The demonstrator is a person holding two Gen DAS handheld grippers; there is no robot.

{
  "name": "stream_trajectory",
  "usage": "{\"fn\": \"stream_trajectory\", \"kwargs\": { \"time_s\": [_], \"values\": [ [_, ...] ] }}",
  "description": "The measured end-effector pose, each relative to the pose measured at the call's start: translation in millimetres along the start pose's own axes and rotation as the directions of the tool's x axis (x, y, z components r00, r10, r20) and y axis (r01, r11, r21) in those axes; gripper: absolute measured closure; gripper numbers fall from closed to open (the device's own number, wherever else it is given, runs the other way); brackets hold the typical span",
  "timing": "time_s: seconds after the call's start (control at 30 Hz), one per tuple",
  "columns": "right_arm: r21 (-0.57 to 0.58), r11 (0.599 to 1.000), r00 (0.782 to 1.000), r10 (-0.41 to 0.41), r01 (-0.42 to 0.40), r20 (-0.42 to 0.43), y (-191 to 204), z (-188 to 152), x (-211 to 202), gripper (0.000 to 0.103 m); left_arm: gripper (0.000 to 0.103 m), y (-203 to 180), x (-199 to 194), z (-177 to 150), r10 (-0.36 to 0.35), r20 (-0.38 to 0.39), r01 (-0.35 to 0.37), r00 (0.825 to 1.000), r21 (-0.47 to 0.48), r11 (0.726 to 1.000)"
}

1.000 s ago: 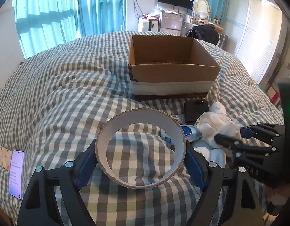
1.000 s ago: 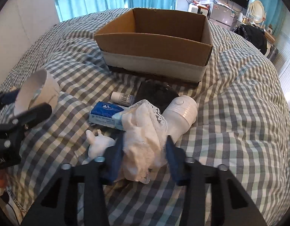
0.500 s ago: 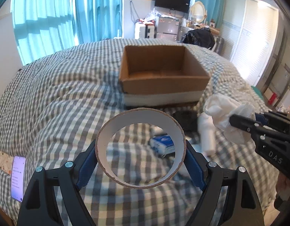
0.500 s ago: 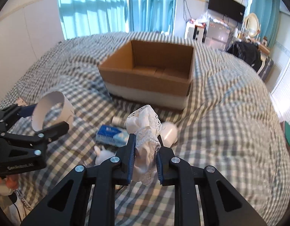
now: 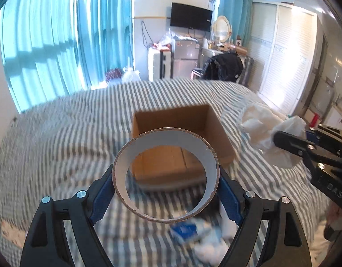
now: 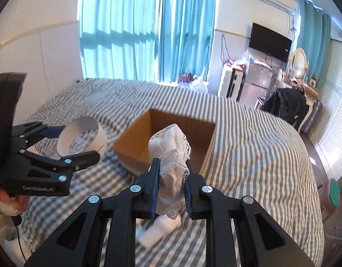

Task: Organize objects
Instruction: 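Carry the tape roll into the box while the right gripper carries the lace cloth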

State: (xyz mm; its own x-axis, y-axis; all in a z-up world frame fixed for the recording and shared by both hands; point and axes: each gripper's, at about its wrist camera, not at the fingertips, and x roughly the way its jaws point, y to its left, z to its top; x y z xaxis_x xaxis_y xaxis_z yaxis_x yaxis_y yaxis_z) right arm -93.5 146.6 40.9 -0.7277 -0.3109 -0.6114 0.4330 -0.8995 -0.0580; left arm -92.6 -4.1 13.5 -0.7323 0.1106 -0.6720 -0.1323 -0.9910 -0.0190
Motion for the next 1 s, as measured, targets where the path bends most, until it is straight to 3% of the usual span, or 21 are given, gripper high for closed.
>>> {"fn": "stream_trajectory", "kwargs": {
  "time_s": [0.2, 0.37, 0.6, 1.0],
  "values": [
    [0.025, 1.000, 1.000, 0.017, -0.017, 0.023, -24, 50, 39, 0.084, 0.017, 10, 44, 55, 0.018, 0.011, -0.018, 1.000, 0.007, 1.000],
    [0.061, 0.997, 0.999, 0.040, -0.040, -0.007, -41, 72, 90, 0.084, 0.017, 16, 92, 77, 0.020, -0.013, -0.020, 1.000, 0.014, 1.000],
    [0.082, 0.995, 0.993, 0.057, -0.049, -0.099, -55, 66, 167, 0.084, 0.017, 11, 158, 71, -0.006, -0.061, 0.008, 0.998, 0.040, 0.999],
    [0.088, 0.995, 0.980, 0.068, -0.053, -0.189, -66, 33, 227, 0.086, 0.017, 2, 232, 35, -0.022, -0.173, 0.037, 0.985, 0.084, 0.996]
  ]
}}
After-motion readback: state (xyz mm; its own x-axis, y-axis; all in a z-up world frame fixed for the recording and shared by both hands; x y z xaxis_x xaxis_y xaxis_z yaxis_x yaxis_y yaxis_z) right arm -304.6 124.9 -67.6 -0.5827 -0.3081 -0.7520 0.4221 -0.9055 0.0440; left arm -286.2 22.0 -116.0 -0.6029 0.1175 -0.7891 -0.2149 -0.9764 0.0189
